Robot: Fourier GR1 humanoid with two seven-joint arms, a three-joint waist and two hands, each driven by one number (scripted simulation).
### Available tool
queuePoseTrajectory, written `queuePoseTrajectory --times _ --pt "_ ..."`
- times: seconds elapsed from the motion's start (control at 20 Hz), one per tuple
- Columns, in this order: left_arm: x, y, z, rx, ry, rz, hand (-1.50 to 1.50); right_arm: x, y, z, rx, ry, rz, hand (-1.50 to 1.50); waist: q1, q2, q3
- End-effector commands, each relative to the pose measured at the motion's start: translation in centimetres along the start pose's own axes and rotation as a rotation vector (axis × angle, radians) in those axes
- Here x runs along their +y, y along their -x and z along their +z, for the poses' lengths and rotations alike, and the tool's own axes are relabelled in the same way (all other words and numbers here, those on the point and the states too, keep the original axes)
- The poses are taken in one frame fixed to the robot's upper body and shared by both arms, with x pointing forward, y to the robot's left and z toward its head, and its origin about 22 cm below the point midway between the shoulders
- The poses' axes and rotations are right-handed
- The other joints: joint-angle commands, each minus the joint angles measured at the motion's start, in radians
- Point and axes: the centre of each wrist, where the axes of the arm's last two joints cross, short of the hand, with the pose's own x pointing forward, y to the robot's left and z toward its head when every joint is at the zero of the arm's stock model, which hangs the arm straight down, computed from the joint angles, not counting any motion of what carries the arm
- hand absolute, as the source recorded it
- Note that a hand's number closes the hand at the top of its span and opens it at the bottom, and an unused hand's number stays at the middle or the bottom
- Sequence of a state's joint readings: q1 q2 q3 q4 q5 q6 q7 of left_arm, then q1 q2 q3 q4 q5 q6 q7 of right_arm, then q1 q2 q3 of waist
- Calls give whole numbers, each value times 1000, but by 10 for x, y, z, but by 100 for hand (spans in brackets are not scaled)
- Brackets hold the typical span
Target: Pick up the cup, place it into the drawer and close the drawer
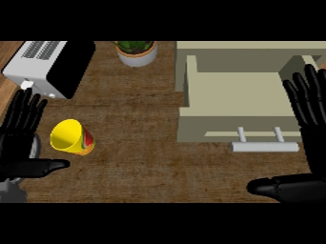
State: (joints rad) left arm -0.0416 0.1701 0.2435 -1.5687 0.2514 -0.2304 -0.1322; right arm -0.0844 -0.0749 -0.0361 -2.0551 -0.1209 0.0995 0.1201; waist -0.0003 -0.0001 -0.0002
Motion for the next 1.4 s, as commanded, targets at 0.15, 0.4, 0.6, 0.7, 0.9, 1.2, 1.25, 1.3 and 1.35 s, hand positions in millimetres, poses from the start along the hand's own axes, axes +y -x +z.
queuePoseTrajectory --times 0.15,0.4,0.6,0.7,0.9,1.2,1.25,1.3,1.35 --pt "17 40 8 21 -17 -11 -150 -6 -7 13 -1 -14 1 -150 -3 0 0" --pt "13 60 15 72 -20 -23 -150 9 -20 -2 0 -18 3 -150 -1 0 0" --pt "27 80 11 81 -19 -26 -150 7 -16 3 -4 -30 2 -150 -3 0 0" --pt "48 81 15 68 -27 -16 -150 14 -16 6 -20 -13 -13 -150 -3 0 0" --pt "49 93 11 64 -37 -7 -150 -10 -13 6 3 -23 -11 -150 -4 0 0" --pt "60 107 17 75 -62 -24 -150 1 -22 6 -9 -31 -1 -150 -4 0 0" --pt "57 119 40 89 -61 -33 -150 4 -10 -6 21 -36 1 -150 -1 1 0" --pt "51 117 24 95 -60 -22 -150 10 -15 8 -3 -26 6 -150 -3 0 0" --pt "57 129 32 87 -72 -15 -150 18 -15 14 25 -28 -10 -150 -7 1 0"
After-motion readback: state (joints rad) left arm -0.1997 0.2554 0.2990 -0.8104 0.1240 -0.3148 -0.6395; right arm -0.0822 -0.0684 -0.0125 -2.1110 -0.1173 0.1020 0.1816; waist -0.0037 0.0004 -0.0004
